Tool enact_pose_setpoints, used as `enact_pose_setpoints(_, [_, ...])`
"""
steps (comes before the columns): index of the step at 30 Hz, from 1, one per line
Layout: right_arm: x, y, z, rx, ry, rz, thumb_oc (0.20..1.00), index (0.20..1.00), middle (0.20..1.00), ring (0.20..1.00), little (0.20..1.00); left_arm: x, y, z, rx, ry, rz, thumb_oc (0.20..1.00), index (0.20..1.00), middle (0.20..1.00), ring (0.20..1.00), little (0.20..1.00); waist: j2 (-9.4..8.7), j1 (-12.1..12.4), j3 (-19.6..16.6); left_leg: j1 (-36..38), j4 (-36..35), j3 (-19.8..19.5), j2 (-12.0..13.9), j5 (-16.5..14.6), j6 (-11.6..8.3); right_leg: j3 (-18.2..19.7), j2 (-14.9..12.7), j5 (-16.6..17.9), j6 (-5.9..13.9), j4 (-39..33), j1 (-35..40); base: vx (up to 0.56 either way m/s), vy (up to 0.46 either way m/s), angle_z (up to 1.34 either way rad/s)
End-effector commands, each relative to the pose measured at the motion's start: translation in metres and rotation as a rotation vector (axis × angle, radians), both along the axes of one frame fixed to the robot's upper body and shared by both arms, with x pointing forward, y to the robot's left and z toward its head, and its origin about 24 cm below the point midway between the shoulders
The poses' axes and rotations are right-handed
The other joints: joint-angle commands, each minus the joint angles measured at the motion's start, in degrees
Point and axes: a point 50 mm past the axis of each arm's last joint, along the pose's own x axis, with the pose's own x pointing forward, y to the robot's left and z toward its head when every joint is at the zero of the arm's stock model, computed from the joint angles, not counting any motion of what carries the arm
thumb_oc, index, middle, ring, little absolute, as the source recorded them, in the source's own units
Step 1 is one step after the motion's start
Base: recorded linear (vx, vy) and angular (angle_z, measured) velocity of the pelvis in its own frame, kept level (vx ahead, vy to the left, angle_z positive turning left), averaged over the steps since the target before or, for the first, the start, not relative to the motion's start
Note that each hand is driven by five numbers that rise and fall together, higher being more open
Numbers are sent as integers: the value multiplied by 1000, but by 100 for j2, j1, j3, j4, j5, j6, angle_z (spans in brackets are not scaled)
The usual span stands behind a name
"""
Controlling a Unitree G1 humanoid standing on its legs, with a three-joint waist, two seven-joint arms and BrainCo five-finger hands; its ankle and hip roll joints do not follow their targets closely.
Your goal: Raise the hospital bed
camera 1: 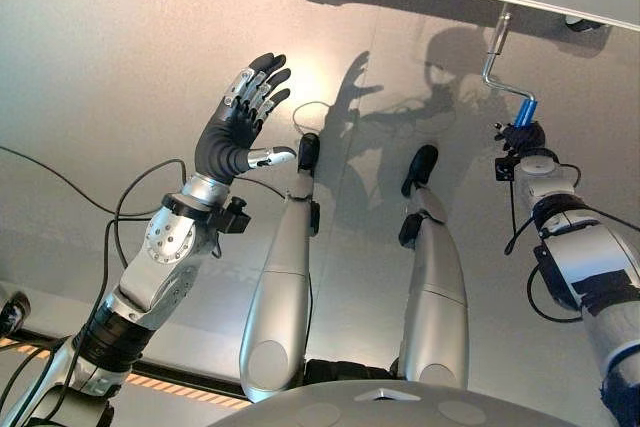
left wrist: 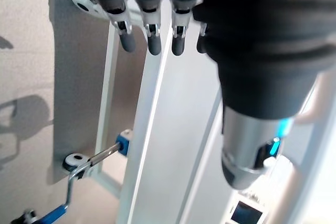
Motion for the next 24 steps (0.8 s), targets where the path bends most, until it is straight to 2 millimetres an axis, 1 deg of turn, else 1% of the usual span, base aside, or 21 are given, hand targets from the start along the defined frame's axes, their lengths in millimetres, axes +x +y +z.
enact_pose_setpoints(1, [3,0,5,-137,81,66,200,200,200,200,200,-10,-13,17,-71,-108,-30,1000,1000,1000,1000,1000,727,67,-119,-169,-113,-196,-135,158,45,-63,-45,-476,204,725,61,22,92,19])
enact_pose_setpoints(2, [7,11,3,-105,72,95,200,200,200,200,200,-8,-14,17,-85,-105,-28,1000,1000,1000,1000,1000,780,116,-119,-223,-79,-211,-199,142,64,-80,-107,-484,209,753,49,23,97,21])
enact_pose_setpoints(5, [18,28,8,-138,80,161,200,200,200,200,200,-6,-15,19,-87,-114,-18,1000,1000,1000,1000,1000,854,203,-119,-324,14,-241,-286,112,96,-80,-180,-500,216,785,30,22,106,11])
enact_pose_setpoints(9, [32,50,21,-155,53,233,200,200,200,200,200,-4,-18,23,-101,-129,-16,1000,1000,1000,1000,1000,946,305,-119,-456,134,-264,-408,61,135,-86,-284,-500,239,814,-4,22,110,6])
enact_pose_setpoints(10, [37,59,27,-171,42,260,200,200,200,200,200,-2,-18,23,-106,-126,-8,1000,1000,1000,1000,1000,972,330,-119,-512,181,-265,-455,24,158,-68,-319,-498,251,836,-42,16,99,9])
enact_pose_setpoints(11, [37,59,27,-171,42,260,200,200,200,200,200,-2,-18,23,-106,-126,-8,1000,1000,1000,1000,1000,973,328,-119,-517,185,-266,-456,23,159,-68,-320,-499,251,839,-45,28,117,7])
enact_pose_setpoints(12, [42,66,32,-175,30,279,200,200,200,200,200,-1,-19,24,-107,-128,-7,1000,1000,1000,1000,1000,1012,368,-119,-594,254,-274,-505,2,177,-71,-357,-500,261,862,-79,15,55,2])
enact_pose_setpoints(13, [42,66,33,-175,30,279,200,200,200,200,200,-1,-19,24,-107,-128,-7,1000,1000,1000,1000,1000,1013,368,-119,-599,258,-275,-506,1,177,-73,-357,-500,262,864,-81,32,97,1])
enact_pose_setpoints(14, [44,69,37,-195,32,290,200,200,200,200,200,-1,-20,26,-111,-135,-8,1000,1000,1000,1000,1000,1053,394,-119,-621,256,-276,-544,-12,193,-66,-393,-488,272,848,-82,17,43,1])
enact_pose_setpoints(16, [45,71,39,-208,37,296,200,200,200,200,200,0,-20,26,-115,-137,-7,1000,1000,1000,1000,1000,1079,407,-119,-649,263,-276,-568,-12,192,-68,-412,-483,276,837,-90,19,52,4])
enact_pose_setpoints(18, [49,80,42,-263,47,333,200,200,200,200,200,1,-20,28,-124,-141,-4,1000,1000,1000,1000,1000,1115,452,-119,-701,322,-279,-587,-31,206,-61,-446,-465,283,835,-121,25,76,4])
enact_pose_setpoints(19, [49,80,42,-263,47,334,200,200,200,200,200,1,-20,28,-124,-141,-4,1000,1000,1000,1000,1000,1116,451,-119,-703,326,-280,-587,-33,207,-61,-446,-465,283,836,-122,21,60,1])
enact_pose_setpoints(21, [53,92,46,-310,43,383,200,200,200,200,200,1,-21,28,-128,-140,-10,1000,1000,1000,1000,1000,1131,478,-119,-733,358,-274,-606,-56,220,-58,-451,-460,288,812,-125,19,43,1])
enact_pose_setpoints(24, [59,111,53,-276,-2,428,200,200,200,200,200,1,-21,29,-138,-143,-10,1000,1000,1000,1000,1000,1148,491,-119,-769,409,-266,-628,-82,238,-38,-461,-462,282,818,-146,19,47,4])
